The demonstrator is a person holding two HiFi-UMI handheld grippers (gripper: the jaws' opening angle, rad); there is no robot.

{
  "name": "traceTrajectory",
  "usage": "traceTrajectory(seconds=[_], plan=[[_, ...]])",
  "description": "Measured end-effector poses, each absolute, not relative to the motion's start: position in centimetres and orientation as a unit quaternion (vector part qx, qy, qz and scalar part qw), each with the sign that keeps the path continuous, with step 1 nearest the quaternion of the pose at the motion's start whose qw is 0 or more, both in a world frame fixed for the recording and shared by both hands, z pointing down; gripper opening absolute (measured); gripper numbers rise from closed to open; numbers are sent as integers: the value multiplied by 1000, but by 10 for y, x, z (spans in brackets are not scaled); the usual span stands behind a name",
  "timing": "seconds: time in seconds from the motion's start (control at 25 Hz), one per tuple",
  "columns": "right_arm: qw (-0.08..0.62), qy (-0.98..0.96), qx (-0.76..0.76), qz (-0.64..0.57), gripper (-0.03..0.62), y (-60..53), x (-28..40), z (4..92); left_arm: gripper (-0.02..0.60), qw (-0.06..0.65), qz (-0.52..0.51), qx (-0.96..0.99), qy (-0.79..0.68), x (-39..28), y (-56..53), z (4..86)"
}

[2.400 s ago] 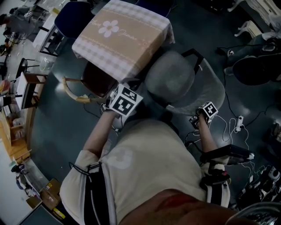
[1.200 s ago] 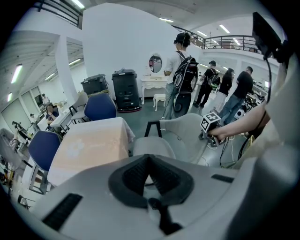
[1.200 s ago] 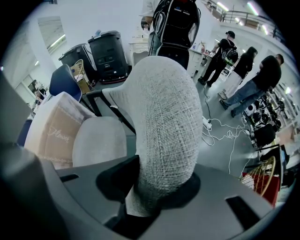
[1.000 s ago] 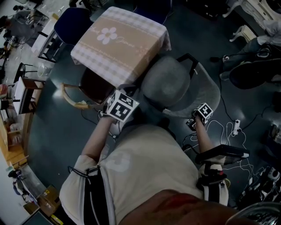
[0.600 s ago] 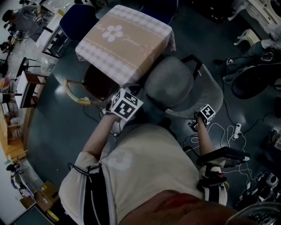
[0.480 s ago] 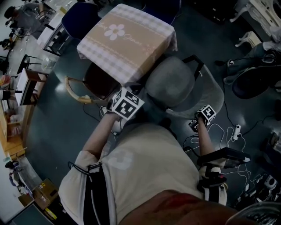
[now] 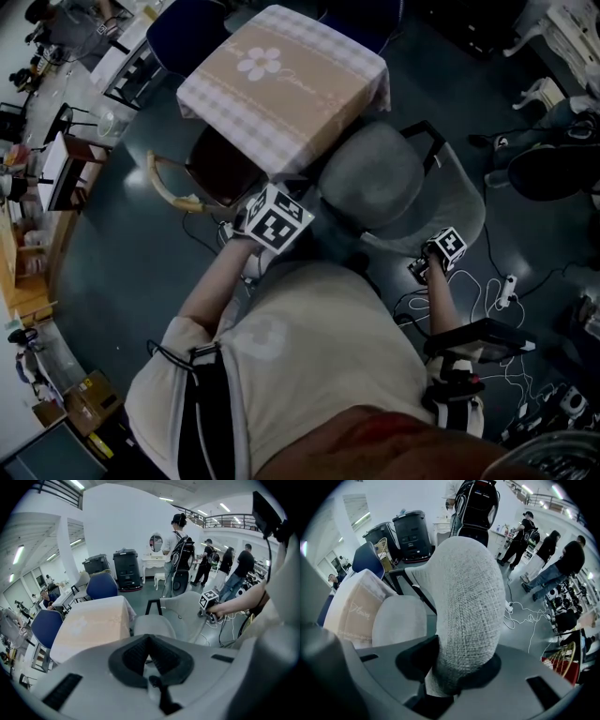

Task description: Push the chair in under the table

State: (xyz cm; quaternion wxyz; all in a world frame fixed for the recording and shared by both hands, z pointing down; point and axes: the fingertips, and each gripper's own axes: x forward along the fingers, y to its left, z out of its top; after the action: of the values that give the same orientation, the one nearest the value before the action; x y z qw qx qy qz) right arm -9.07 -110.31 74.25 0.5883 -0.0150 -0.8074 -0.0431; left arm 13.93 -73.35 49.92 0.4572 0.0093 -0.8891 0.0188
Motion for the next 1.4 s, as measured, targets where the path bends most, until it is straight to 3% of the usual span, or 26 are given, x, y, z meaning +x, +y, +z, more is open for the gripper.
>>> traceTrajectory(seconds=[1.4], plan=[[581,-810,-37,-76,141,-1089,-98,743,8,462,17,9,-887,123,-720,507]])
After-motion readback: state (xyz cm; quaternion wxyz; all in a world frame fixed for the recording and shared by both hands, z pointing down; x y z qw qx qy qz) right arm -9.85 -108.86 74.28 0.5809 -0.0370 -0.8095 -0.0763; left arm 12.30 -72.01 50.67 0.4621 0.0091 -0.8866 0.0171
